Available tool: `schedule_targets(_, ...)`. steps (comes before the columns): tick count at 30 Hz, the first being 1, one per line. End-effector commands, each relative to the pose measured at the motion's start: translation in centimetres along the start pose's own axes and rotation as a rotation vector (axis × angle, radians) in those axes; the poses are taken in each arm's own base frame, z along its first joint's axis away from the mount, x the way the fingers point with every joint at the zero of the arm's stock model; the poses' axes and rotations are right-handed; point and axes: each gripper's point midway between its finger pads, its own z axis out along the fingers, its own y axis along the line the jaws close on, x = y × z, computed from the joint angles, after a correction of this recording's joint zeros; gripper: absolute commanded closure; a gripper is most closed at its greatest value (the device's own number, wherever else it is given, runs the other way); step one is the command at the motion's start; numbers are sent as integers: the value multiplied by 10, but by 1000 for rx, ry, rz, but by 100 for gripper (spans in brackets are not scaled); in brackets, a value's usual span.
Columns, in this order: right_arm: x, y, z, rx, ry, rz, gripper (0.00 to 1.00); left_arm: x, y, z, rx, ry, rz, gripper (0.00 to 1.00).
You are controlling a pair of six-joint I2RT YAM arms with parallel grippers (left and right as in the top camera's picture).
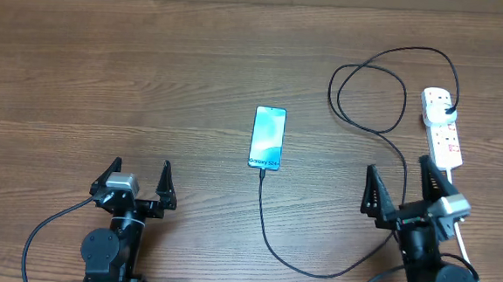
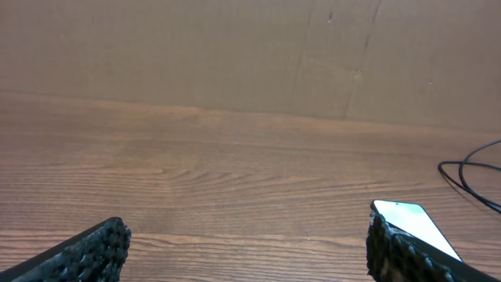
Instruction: Plug charger to phone and switch on socket
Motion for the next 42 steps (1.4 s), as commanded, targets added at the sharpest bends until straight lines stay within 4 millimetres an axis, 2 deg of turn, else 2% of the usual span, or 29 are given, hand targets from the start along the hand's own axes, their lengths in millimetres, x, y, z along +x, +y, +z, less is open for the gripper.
schedule_targets(1,28,-10,1,31,46,10,0,0,0,0,0,-3,19,0)
schedule_targets(12,96,-26,-6,86,249,43,0,0,0,0,0,-3,18,0)
schedule_targets(42,96,-26,-6,88,249,42,0,0,0,0,0,-3,18,1)
